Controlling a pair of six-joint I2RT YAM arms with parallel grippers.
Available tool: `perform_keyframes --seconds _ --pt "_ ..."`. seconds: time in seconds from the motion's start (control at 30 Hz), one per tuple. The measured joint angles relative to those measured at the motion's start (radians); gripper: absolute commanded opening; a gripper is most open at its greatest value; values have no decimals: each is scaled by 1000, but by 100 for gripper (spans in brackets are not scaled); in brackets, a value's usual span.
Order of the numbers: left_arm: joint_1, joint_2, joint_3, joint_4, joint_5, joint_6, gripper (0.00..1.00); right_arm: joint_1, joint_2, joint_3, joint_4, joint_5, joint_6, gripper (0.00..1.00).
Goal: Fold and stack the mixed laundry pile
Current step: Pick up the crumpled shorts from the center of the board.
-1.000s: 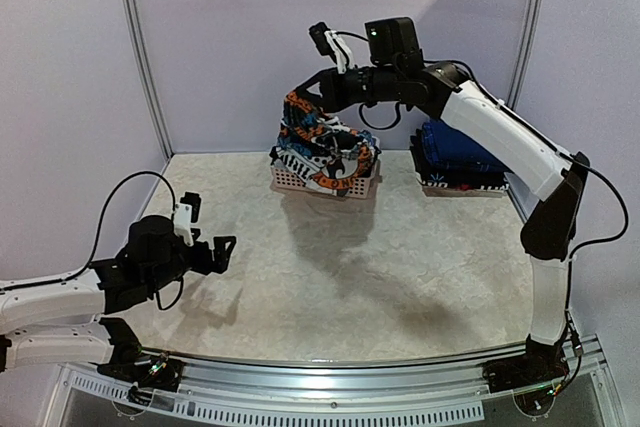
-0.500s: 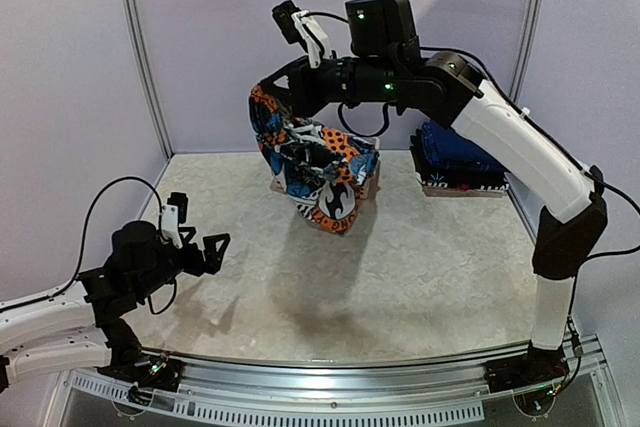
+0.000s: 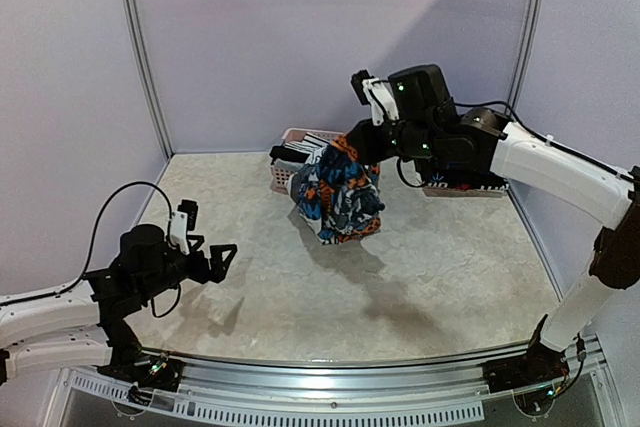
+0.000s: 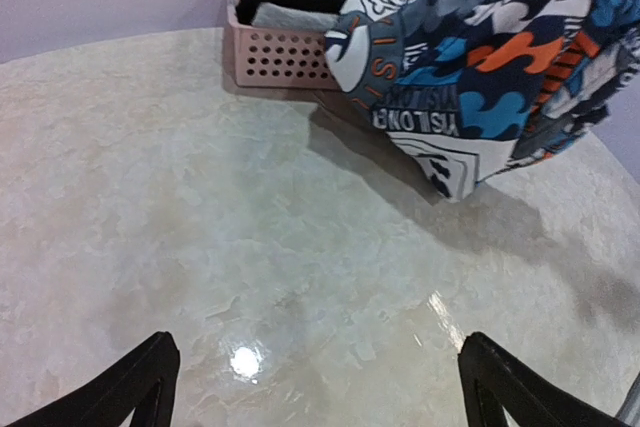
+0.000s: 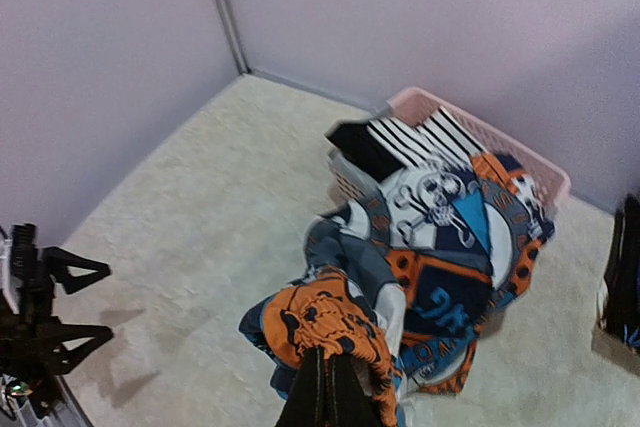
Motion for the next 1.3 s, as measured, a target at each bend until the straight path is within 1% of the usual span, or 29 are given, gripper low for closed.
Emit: perform_keyframes --seconds 0.07,0.17,0.33,0.47,0.67,0.77,0.9,0.93,0.97,1.0,1.03,1.13,1.17,1.2,1.3 --pt "-2 69 7 40 43 8 98 -38 5 -59 -9 1 31 0" --pt "-19 201 40 92 93 23 96 -65 8 -82 -11 -2 47 0" --pt "-106 411 161 165 132 64 96 -61 7 -79 27 -35 40 0" --pt "-151 556 265 226 135 90 95 -60 7 -79 40 -64 23 0" --pt "-157 766 422 305 127 97 94 -60 -1 -82 52 -98 8 0" --pt "-157 861 497 342 123 93 93 -60 -32 -101 58 -110 6 0" --pt "-158 968 586 378 112 80 89 -60 -79 -113 59 -114 4 0" --pt "-158 990 606 383 105 79 86 -60 -90 -115 62 -115 4 0" --pt "-158 1009 623 389 99 77 79 -60 -97 -119 65 -115 4 0" --pt "-158 1027 641 396 91 76 70 -60 -106 -125 70 -116 4 0" --pt "-158 1044 657 402 84 79 59 -60 -114 -132 74 -117 4 0" --pt "-159 1086 705 411 59 91 20 -60 -123 -146 77 -122 4 0" --pt "-159 1098 720 411 51 98 9 -60 -123 -147 77 -122 4 0" --pt "-160 1104 731 410 42 106 0 -60 -123 -150 77 -124 4 0" --pt "-160 1105 739 412 10 129 0 -60 -125 -157 79 -124 4 0"
